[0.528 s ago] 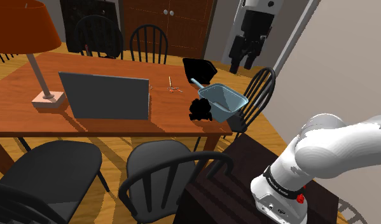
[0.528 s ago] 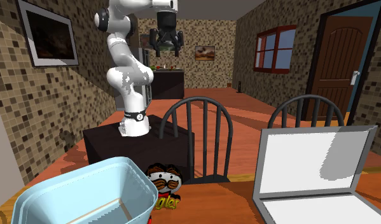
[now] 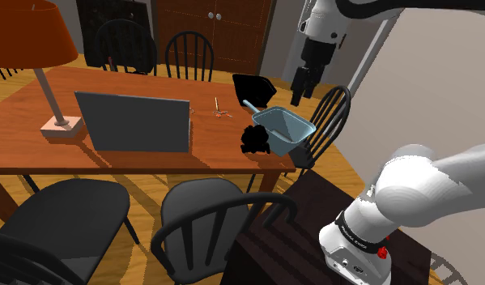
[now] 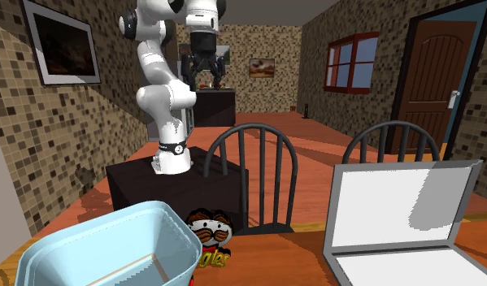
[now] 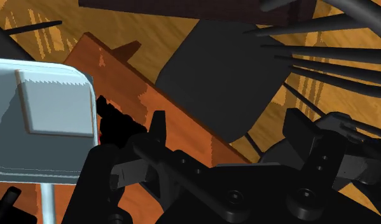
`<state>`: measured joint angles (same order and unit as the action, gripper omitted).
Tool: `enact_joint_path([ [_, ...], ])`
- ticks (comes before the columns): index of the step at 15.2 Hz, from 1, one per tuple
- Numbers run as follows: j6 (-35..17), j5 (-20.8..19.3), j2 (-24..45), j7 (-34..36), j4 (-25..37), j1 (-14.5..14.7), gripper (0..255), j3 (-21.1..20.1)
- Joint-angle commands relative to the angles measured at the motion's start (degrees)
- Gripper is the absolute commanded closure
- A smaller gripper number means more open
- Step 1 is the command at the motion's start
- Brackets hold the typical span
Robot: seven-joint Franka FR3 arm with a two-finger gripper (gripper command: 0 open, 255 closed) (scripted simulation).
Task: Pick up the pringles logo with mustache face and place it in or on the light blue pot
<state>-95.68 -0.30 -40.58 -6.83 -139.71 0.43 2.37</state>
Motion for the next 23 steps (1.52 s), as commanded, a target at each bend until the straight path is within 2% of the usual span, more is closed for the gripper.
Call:
enact_joint_path([
  [1, -3.86, -1.41, 1.15, -3.61, -2.32, 0.05, 0, 1.59],
  [8, -17.24, -5.96, 9.84, -16.41, -5.67, -0.25, 0, 8.22],
  [14, -28.86, -7.35, 21.18, -27.57, -4.61, 0.22, 0, 13.61],
  [18, -35.96, -5.96, 30.14, -35.71, -1.94, 0.97, 0, 16.7],
  [23, -43.25, -0.88, 42.25, -47.22, 3.44, 1.33, 0, 18.82],
])
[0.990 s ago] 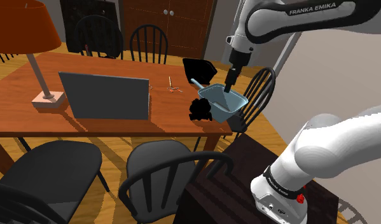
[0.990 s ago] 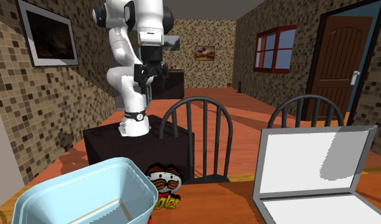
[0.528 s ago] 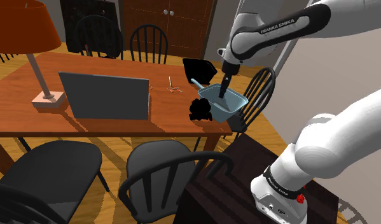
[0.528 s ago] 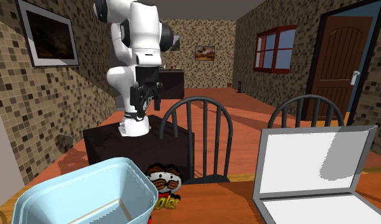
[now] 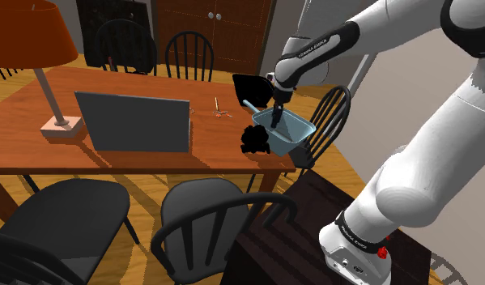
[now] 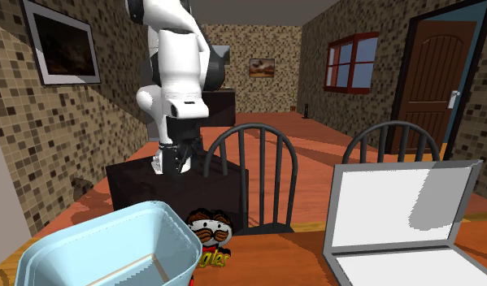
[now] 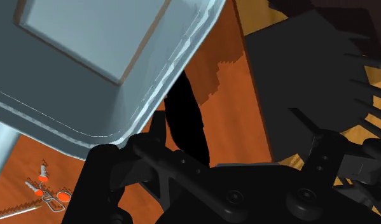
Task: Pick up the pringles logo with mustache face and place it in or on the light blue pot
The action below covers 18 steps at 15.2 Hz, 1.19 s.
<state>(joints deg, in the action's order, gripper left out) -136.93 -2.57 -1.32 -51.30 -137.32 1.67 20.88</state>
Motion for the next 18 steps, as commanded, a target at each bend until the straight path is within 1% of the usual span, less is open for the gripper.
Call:
enact_joint_path([
  [1, -3.17, 2.75, 5.45, -5.16, 2.4, -0.1, 0, 0.33],
  [4, -5.84, 6.48, 12.08, -11.56, 6.47, -1.27, 0, -0.43],
  [12, -10.95, 9.63, 17.27, -13.77, 6.24, -2.43, 0, -1.85],
  [18, -10.95, 9.63, 17.27, -13.77, 6.24, -2.44, 0, -1.85],
])
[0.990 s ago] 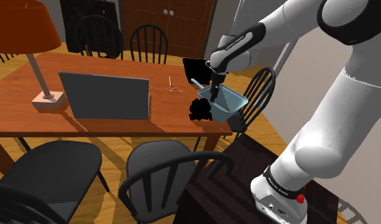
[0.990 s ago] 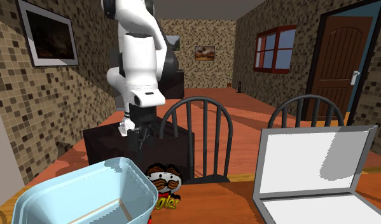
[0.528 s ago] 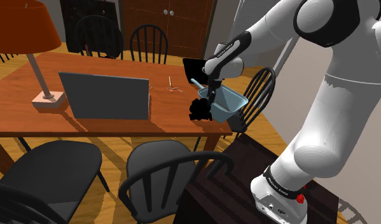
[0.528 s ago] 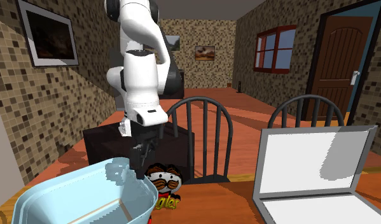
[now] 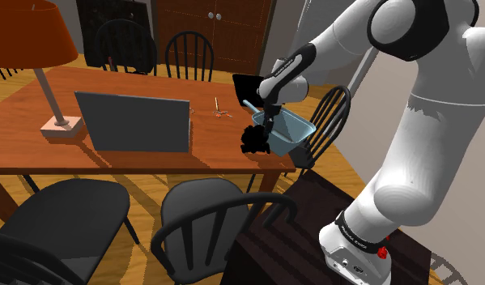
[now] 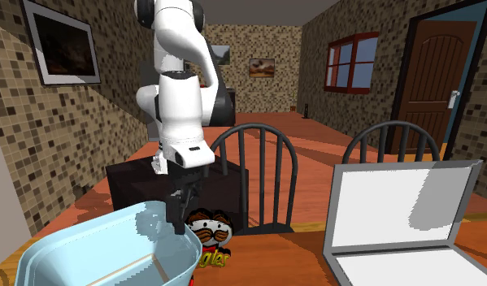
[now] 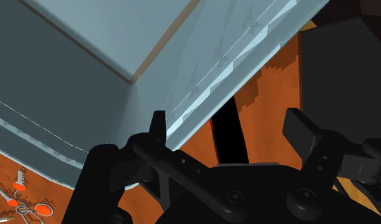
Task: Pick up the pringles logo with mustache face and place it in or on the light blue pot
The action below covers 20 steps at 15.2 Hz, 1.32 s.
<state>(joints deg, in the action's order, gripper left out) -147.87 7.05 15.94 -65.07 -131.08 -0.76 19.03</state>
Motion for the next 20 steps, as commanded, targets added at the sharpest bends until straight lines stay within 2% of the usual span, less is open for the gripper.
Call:
enact_joint_path([
  [1, 0.0, 0.0, 0.0, 0.0, 0.0, 0.0, 0, 0.0],
  [2, 0.0, 0.0, 0.0, 0.0, 0.0, 0.0, 255, 0.0],
  [9, -1.57, 0.0, -0.2, 0.48, -1.8, 0.45, 255, -0.18],
  [11, -0.01, 0.03, 0.01, -0.02, 0.0, 0.04, 255, 0.04],
  [20, 6.2, -3.53, -5.87, 2.36, 0.69, 1.28, 255, 1.7],
])
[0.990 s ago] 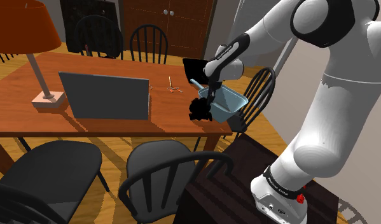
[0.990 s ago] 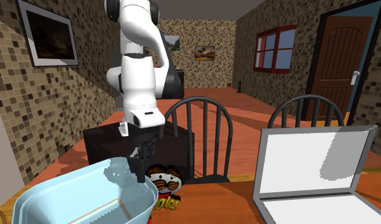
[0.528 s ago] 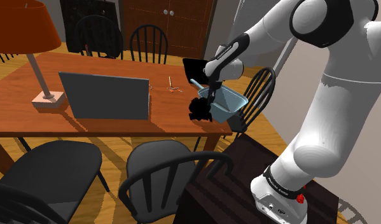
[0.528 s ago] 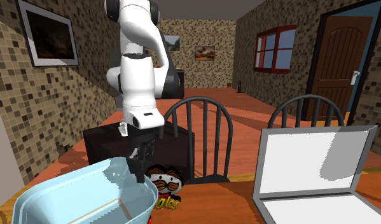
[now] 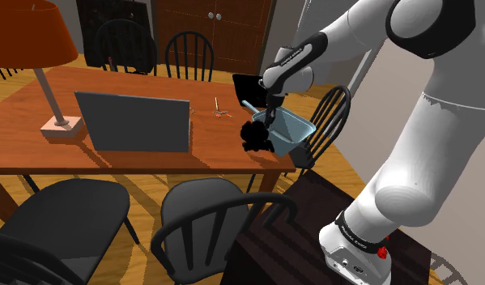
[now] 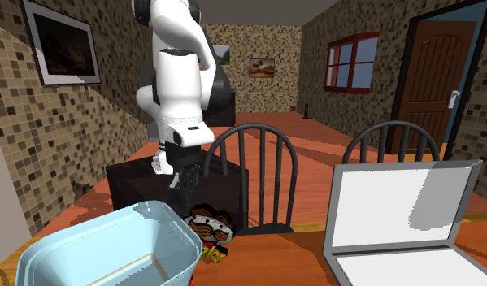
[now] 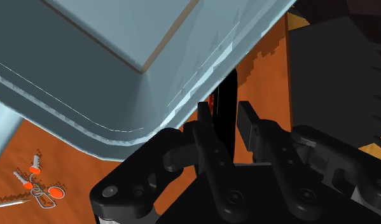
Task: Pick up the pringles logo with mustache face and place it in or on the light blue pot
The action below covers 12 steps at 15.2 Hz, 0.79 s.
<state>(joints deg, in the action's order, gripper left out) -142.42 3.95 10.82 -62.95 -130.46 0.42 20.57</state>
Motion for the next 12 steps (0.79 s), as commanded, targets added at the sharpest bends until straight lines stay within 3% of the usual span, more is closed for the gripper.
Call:
enact_joint_path([
  [1, 1.46, -0.79, -1.36, 0.48, 0.21, 0.18, 255, 0.27],
  [12, 9.53, -4.1, -7.41, 2.67, 2.65, 0.72, 255, 0.89],
])
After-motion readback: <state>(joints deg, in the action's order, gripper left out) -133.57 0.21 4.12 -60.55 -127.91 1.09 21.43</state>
